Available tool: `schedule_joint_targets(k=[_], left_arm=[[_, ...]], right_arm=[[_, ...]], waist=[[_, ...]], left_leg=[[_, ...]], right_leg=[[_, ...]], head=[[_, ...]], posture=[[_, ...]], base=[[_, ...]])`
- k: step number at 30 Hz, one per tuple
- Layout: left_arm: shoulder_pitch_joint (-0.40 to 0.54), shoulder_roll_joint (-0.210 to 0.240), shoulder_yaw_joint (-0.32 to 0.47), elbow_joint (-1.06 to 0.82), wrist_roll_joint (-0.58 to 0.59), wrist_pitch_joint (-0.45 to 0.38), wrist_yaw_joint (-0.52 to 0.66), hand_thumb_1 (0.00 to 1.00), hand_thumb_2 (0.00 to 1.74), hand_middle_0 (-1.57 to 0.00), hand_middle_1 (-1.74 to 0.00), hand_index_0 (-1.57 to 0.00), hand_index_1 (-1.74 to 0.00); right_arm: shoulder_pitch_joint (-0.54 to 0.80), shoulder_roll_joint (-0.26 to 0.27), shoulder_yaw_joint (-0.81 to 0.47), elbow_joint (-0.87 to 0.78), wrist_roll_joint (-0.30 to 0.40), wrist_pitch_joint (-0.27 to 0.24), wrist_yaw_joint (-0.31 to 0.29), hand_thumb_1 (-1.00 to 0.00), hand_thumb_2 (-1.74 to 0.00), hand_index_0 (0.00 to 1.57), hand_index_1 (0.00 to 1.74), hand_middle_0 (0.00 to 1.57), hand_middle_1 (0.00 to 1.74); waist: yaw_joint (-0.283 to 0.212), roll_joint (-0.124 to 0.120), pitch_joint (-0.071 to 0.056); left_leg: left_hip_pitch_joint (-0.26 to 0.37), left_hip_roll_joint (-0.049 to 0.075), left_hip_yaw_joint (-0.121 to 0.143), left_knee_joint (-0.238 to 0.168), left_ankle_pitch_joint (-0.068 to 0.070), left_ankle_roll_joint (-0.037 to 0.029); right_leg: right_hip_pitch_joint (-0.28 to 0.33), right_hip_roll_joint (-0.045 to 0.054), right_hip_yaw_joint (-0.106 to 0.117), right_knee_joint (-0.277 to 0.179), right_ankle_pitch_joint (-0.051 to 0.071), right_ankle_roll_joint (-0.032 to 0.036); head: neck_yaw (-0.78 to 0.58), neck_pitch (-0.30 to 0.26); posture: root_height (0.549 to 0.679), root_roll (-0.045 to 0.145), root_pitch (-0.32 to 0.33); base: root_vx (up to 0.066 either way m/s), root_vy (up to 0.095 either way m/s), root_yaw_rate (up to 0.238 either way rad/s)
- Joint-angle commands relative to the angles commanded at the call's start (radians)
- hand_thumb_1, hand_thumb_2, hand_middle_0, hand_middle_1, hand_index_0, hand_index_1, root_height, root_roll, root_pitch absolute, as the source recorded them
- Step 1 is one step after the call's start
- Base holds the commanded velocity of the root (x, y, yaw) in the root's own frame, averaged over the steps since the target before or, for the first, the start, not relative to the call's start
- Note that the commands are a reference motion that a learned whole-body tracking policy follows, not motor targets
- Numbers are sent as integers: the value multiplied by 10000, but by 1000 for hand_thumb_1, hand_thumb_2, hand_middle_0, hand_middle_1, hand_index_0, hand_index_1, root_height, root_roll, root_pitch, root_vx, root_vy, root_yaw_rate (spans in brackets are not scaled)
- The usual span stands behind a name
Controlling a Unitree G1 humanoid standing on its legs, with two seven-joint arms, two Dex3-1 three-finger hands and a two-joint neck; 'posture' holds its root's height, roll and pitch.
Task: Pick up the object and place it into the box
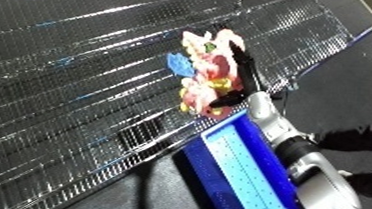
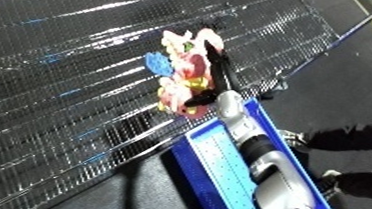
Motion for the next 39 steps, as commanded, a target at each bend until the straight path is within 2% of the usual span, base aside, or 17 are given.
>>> schedule_joint_targets(k=[12, 22, 32, 39], left_arm=[[202, 106, 101, -37, -71, -3, -41, 1000, 1740, -1570, -1740, -1570, -1740], [382, 124, 256, -66, -27, 52, -59, 1000, 1740, -1570, -1740, -1570, -1740], [409, 130, 291, -90, -58, 22, -70, 1000, 1740, -1570, -1740, -1570, -1740], [401, 136, 320, -42, -46, 2, -36, 1000, 1740, -1570, -1740, -1570, -1740]], right_arm=[[-881, 619, 1125, 1436, -409, -86, 461, 0, 0, 0, 0, 0, 0], [-666, 644, 1059, 1735, 11, -130, 739, -500, -870, 785, 870, 785, 870], [-427, 761, 979, 1382, -154, -202, 644, -1000, -1740, 1570, 1740, 1570, 1740], [-598, 764, 960, 1252, -84, -247, 471, -1000, -1740, 1570, 1740, 1570, 1740]], waist=[[177, 97, 22], [217, 91, 38], [228, 0, 38], [202, -33, 38]], left_leg=[[-120, 30, -102, 28, 33, -24], [-256, 22, -156, 90, 41, -20], [-326, 81, -158, 160, 18, -37], [-345, 108, -142, 181, 22, -45]], right_leg=[[-30, -1, -52, 9, 0, -11], [-111, -14, -79, 61, 14, -13], [-163, 10, -89, 93, -3, -16], [-210, 22, -84, 129, -6, -17]], head=[[101, 380], [43, 325], [-13, 371], [-13, 437]], posture=[[650, 95, 9], [650, 94, 17], [649, 94, 18], [649, 94, 17]], base=[[16, -11, 30], [14, -6, 24], [2, -3, -5], [4, -2, -13]])
